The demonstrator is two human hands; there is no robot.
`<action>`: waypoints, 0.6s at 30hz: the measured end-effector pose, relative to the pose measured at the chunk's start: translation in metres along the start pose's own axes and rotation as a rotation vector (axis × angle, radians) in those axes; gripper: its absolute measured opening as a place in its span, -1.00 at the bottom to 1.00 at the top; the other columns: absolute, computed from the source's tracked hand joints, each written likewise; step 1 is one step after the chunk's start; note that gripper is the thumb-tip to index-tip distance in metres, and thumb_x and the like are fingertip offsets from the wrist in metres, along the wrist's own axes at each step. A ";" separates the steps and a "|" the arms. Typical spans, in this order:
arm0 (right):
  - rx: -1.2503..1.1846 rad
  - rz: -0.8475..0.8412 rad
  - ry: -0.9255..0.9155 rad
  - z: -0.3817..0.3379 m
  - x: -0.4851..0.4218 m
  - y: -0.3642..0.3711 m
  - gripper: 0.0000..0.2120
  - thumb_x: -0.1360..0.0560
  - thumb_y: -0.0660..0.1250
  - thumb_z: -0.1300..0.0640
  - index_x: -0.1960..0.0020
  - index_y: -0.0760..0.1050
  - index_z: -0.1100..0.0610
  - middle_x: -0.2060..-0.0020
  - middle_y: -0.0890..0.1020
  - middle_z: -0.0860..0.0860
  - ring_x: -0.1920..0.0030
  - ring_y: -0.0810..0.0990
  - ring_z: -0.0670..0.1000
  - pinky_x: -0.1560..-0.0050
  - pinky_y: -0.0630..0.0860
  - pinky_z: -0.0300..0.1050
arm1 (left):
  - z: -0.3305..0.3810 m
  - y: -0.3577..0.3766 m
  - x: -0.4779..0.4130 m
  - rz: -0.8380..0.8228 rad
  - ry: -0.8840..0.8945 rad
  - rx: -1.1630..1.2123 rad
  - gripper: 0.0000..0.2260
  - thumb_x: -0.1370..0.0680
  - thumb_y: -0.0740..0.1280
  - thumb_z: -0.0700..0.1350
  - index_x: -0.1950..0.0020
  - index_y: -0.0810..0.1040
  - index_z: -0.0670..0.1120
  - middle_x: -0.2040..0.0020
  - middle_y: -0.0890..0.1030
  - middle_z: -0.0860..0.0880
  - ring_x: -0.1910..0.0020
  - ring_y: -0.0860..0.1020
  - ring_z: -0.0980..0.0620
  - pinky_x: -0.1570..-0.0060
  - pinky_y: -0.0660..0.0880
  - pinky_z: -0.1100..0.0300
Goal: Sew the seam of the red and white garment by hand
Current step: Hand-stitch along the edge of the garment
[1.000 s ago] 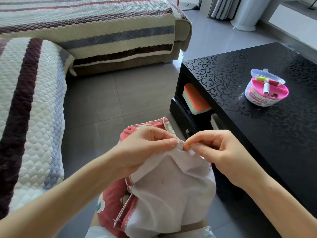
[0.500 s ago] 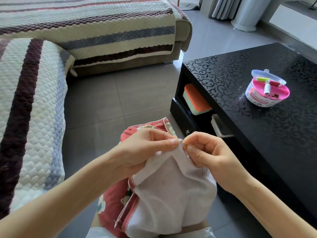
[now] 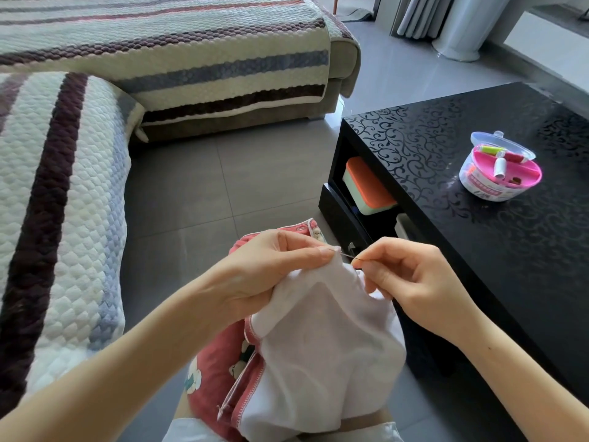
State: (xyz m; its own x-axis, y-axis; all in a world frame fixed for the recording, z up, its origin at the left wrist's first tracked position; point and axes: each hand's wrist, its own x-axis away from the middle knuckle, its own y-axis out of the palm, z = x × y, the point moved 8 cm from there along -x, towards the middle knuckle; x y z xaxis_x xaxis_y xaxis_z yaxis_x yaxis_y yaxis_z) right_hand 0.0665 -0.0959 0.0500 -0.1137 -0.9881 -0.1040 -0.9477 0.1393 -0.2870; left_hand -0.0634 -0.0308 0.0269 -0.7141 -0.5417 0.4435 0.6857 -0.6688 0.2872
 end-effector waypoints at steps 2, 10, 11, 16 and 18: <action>-0.061 0.011 -0.017 -0.007 -0.003 0.006 -0.88 -0.50 0.32 0.39 0.16 0.58 0.25 0.39 0.57 0.16 0.41 0.53 -0.05 0.35 0.46 -0.28 | 0.003 0.005 -0.001 0.004 0.040 0.026 -0.91 -0.36 0.47 -0.15 0.21 0.69 -0.17 0.21 0.67 -0.16 0.27 0.63 0.01 0.21 0.59 0.23; -0.027 0.066 0.049 -0.004 -0.003 0.002 -0.90 -0.51 0.31 0.38 0.17 0.49 0.27 0.38 0.59 0.07 0.41 0.49 0.07 0.39 0.44 0.24 | 0.003 0.008 -0.003 0.065 0.067 -0.012 -0.87 -0.49 0.36 -0.26 0.23 0.67 -0.17 0.33 0.67 -0.04 0.36 0.61 0.13 0.34 0.52 0.33; -0.017 0.066 0.040 -0.006 -0.003 0.002 -0.90 -0.50 0.32 0.39 0.19 0.51 0.28 0.37 0.59 0.08 0.39 0.49 0.13 0.35 0.45 0.24 | 0.002 0.008 -0.003 0.070 0.067 -0.021 -0.87 -0.49 0.37 -0.25 0.23 0.67 -0.17 0.32 0.67 -0.04 0.35 0.61 0.12 0.33 0.52 0.32; 0.038 0.089 -0.048 -0.013 -0.009 0.006 -0.85 -0.46 0.34 0.47 0.20 0.56 0.28 0.34 0.60 0.12 0.34 0.56 0.04 0.26 0.53 -0.12 | 0.003 0.004 -0.001 0.172 0.154 -0.136 -0.82 -0.49 0.40 -0.23 0.30 0.69 -0.10 0.29 0.68 -0.03 0.29 0.59 0.13 0.25 0.50 0.31; 0.110 0.071 -0.068 -0.013 -0.010 0.008 -0.88 -0.45 0.39 0.37 0.17 0.60 0.17 0.28 0.65 0.01 0.25 0.63 -0.07 0.15 0.57 -0.15 | 0.004 0.000 0.001 0.217 0.184 -0.176 -0.84 -0.48 0.42 -0.22 0.30 0.70 -0.11 0.24 0.68 -0.10 0.27 0.59 0.09 0.21 0.53 0.26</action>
State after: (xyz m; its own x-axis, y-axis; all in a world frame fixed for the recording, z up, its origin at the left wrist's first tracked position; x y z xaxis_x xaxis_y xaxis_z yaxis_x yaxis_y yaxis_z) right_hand 0.0565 -0.0860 0.0609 -0.1550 -0.9693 -0.1910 -0.8992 0.2185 -0.3791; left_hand -0.0640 -0.0293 0.0310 -0.5783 -0.7535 0.3126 0.8014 -0.5965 0.0448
